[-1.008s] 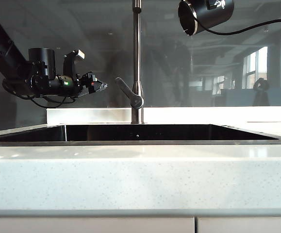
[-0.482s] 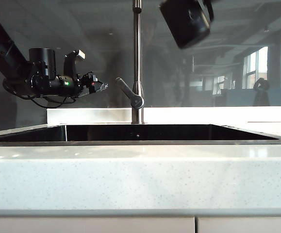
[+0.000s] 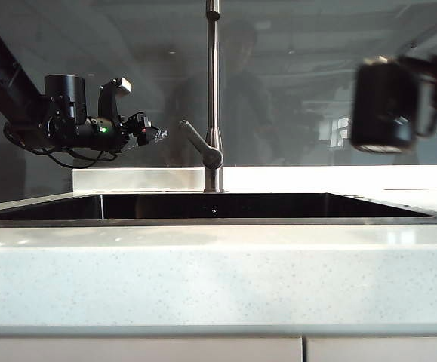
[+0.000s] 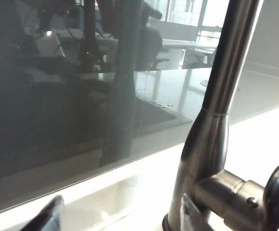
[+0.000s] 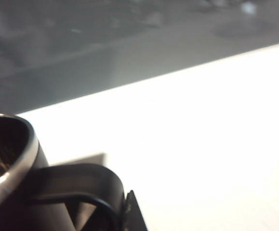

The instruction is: Pick up the mug next to the sink, go to the faucet to get some water, pour the water into the sink, and finally put the mug back to its place.

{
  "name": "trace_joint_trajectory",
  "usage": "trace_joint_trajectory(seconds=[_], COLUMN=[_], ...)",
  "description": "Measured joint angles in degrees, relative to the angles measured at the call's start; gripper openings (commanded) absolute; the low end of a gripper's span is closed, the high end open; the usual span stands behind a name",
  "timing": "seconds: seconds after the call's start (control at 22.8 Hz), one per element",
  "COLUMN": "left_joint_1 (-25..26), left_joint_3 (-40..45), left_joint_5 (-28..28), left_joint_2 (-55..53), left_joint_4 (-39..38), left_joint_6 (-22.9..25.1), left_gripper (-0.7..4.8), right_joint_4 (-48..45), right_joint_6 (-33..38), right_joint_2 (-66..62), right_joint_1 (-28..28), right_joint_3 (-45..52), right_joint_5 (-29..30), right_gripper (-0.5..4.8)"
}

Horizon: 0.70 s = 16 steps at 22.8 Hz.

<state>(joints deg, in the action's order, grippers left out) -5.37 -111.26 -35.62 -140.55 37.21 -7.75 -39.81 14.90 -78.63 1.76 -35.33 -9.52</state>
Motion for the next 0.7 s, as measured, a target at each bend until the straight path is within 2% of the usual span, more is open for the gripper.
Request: trace_joint_trajectory(seconds=[0.09, 0.26, 0.35, 0.48, 0.7], left_joint_1=[0.0, 0.0, 0.0, 0.0, 0.0], left_joint_3=[0.0, 0.0, 0.0, 0.0, 0.0], left_joint_5=[0.0, 0.0, 0.0, 0.0, 0.0], left_joint_2=[0.0, 0.0, 0.0, 0.0, 0.0], left_joint_4=[0.0, -0.2, -0.2, -0.4, -0.4], left_joint_6=[0.0, 0.0, 0.0, 0.0, 0.0], left_gripper=[3.05, 3.05, 3.05, 3.05, 3.05], right_joint_4=[-3.8, -5.9, -5.8, -5.9, -6.9], right_joint_6=[0.8, 0.5, -1.7, -9.0, -10.4], right_joint_2=[0.0, 0.0, 0.0, 0.0, -0.9], right_joint_1=[-2.6, -4.7, -5.7, -5.7, -5.7], right_joint_3=[4.3, 6.8, 7.5, 7.7, 7.6], right_joint_5=[-0.2, -0.9, -1.4, -2.2, -2.4], right_gripper=[-0.01, -0.01, -0.01, -0.01, -0.01])
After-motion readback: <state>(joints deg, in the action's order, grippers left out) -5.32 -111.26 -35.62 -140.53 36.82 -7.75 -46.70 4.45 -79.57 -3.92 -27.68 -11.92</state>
